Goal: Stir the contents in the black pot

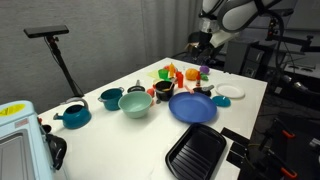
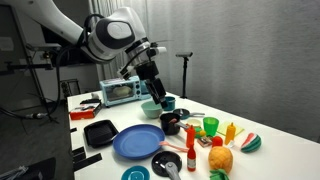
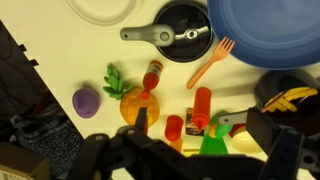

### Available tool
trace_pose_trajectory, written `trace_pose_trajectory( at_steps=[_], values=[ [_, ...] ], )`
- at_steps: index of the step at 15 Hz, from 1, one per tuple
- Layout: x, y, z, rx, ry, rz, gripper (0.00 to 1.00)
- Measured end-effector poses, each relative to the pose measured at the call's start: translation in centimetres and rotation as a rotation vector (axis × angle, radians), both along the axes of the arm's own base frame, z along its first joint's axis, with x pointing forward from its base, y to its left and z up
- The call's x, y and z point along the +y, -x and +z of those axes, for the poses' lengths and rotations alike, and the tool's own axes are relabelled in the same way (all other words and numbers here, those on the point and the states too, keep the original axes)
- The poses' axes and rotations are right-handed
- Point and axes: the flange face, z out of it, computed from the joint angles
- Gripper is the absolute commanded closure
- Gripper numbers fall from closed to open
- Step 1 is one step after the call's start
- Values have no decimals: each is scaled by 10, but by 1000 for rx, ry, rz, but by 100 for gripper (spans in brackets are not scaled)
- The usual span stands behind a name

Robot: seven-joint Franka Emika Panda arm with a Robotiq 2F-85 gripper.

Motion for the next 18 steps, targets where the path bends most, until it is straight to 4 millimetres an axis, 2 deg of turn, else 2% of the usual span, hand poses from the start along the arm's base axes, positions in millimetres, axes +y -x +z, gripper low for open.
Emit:
trace_pose_trajectory(
  at_steps=[3, 8, 11, 14, 18],
  values=[
    [-1, -35, -21, -23, -53, -44, 0],
    [7, -89, -65, 1, -282, -86, 0],
    [6, -115, -82, -3, -312, -73, 0],
    [5, -131, -94, 11, -339, -64, 0],
    [2, -136, -103, 87, -415, -48, 0]
  ],
)
